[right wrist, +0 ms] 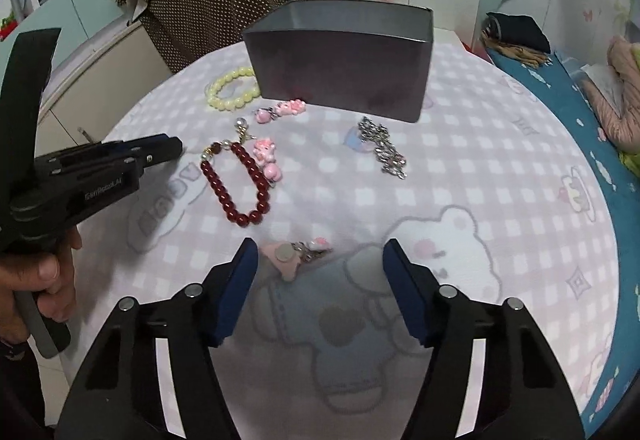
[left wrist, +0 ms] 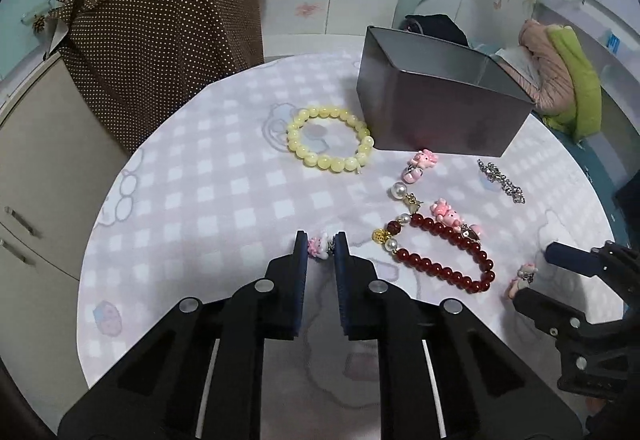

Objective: Organize jewelry
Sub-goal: 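Grasp a pink animal charm with the left gripper while the right grasps another pink charm, then carry both pink charms over the grey metal box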

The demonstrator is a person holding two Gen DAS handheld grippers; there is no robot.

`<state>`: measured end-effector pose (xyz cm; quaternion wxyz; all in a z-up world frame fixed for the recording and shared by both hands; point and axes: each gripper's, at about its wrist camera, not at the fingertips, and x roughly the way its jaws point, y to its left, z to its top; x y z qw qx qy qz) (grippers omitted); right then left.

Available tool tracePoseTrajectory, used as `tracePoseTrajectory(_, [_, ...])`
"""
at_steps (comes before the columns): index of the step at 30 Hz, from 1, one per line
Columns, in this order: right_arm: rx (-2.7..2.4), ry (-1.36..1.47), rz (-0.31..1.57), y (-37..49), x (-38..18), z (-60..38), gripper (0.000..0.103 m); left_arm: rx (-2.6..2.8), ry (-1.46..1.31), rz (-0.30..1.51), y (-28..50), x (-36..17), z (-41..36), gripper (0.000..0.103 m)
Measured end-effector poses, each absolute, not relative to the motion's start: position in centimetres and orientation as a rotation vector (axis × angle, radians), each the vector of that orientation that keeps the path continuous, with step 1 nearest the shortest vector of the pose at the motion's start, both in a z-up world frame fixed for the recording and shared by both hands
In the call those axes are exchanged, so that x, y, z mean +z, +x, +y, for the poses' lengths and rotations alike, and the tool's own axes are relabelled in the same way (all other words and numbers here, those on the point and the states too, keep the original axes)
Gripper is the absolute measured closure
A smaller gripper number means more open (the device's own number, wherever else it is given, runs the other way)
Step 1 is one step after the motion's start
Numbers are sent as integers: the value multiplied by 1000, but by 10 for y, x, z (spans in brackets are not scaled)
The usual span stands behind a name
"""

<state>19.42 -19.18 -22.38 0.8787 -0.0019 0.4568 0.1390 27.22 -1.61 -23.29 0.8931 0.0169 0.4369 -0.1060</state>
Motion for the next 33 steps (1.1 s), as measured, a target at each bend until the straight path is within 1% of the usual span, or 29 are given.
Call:
tracePoseTrajectory(1, [288, -19, 945, 194, -224, -190, 51, -219, 32, 905, 271, -232, -15, 90])
tracePoseTrajectory(2, [286, -48, 934, 193, -224, -187, 55, -219, 29, 903, 270, -230, -15, 90])
tracePoseTrajectory(4, [291, -98, 914, 191, -225, -180, 69, -217, 23, 899, 268, -227, -13, 90])
tracePoseTrajectory(6, [299, -127, 898, 189, -225, -175, 77, -217, 22, 896, 268, -225, -11, 89])
tracePoseTrajectory(13, [329, -71, 891, 187, -225, -182, 81, -216, 13, 882, 263, -218, -9, 89])
tracePoseTrajectory(25, [357, -11, 874, 183, -218, -193, 81, -228, 3, 869, 258, -212, -9, 89])
tracePoseTrajectory(29, [364, 2, 854, 183, -205, -196, 81, -236, 4, 856, 257, -205, -10, 89])
tracePoseTrajectory(33, [373, -2, 800, 188, -179, -198, 81, -256, 1, 823, 259, -188, -15, 89])
